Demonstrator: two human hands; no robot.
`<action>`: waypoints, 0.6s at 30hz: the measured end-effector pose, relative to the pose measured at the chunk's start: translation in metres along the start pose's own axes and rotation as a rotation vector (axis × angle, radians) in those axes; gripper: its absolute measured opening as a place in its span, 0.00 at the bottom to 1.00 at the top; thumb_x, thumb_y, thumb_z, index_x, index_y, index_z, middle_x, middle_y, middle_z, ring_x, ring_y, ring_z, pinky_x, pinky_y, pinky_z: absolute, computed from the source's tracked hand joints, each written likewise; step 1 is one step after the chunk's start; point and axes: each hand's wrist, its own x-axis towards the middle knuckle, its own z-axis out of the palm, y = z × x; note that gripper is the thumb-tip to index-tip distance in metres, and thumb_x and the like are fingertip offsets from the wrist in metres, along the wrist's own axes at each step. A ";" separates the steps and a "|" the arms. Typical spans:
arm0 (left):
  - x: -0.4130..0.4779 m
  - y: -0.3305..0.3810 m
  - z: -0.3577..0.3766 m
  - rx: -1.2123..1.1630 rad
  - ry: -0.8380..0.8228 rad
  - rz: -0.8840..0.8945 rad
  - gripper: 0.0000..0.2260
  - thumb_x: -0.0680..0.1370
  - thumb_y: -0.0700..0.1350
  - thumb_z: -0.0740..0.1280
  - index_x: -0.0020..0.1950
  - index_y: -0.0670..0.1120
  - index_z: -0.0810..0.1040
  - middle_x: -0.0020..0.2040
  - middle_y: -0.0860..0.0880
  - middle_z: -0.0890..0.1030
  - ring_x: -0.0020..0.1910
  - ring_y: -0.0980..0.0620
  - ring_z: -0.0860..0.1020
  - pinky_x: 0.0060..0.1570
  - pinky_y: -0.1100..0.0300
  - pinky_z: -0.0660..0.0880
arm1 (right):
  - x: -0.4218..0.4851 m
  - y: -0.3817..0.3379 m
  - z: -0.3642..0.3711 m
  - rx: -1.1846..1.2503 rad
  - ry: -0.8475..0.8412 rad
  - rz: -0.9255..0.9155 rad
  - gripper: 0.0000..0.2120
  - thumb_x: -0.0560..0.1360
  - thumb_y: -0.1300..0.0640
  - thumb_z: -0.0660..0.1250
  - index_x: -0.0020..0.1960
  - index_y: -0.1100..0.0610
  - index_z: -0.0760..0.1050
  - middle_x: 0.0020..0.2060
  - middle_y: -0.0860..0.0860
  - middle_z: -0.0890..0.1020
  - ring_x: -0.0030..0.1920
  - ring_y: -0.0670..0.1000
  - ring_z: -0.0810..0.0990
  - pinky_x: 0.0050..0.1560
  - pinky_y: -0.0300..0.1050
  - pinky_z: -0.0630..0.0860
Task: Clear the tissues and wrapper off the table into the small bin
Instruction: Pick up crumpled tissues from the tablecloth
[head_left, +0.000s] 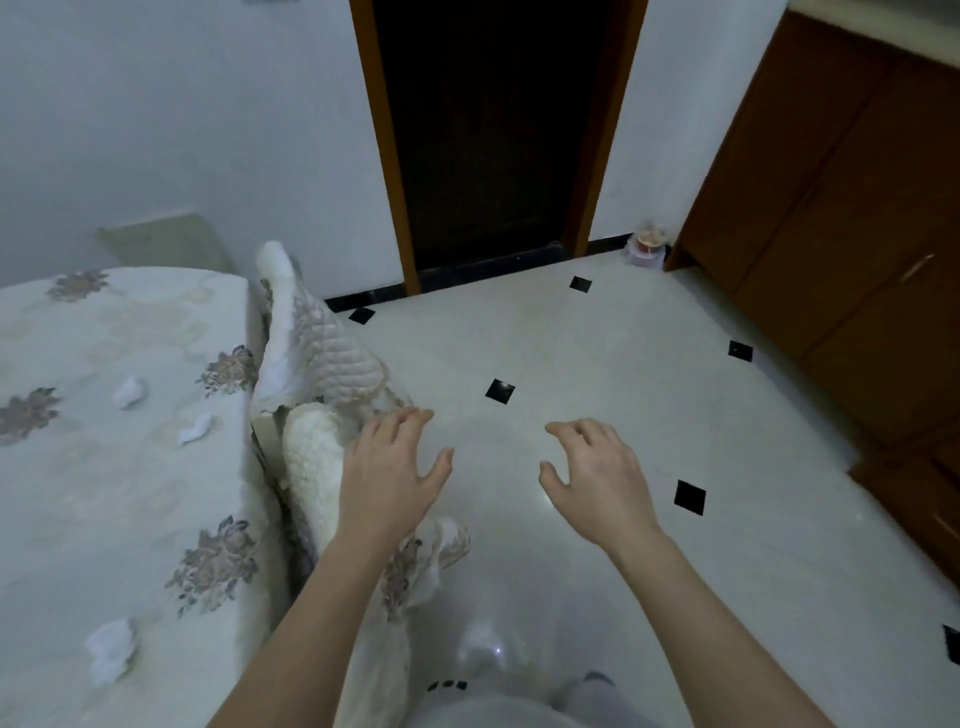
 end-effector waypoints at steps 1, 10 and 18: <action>0.007 -0.001 0.004 -0.003 -0.004 -0.025 0.21 0.75 0.58 0.63 0.64 0.49 0.77 0.60 0.49 0.79 0.58 0.46 0.76 0.53 0.47 0.76 | 0.012 0.001 0.004 -0.002 -0.017 -0.029 0.20 0.74 0.50 0.66 0.64 0.54 0.75 0.56 0.52 0.79 0.60 0.55 0.74 0.56 0.52 0.73; 0.066 -0.020 0.018 0.043 0.104 -0.348 0.21 0.75 0.59 0.62 0.62 0.48 0.78 0.58 0.48 0.80 0.57 0.45 0.77 0.55 0.49 0.75 | 0.154 -0.004 0.041 0.062 -0.158 -0.339 0.19 0.73 0.51 0.66 0.63 0.54 0.76 0.54 0.52 0.80 0.58 0.55 0.76 0.54 0.51 0.74; 0.068 -0.010 -0.004 0.156 0.250 -0.801 0.18 0.78 0.55 0.66 0.65 0.51 0.76 0.64 0.51 0.78 0.62 0.48 0.74 0.60 0.51 0.72 | 0.253 -0.041 0.051 0.149 -0.287 -0.743 0.18 0.73 0.54 0.69 0.62 0.55 0.76 0.50 0.53 0.80 0.52 0.56 0.77 0.46 0.52 0.77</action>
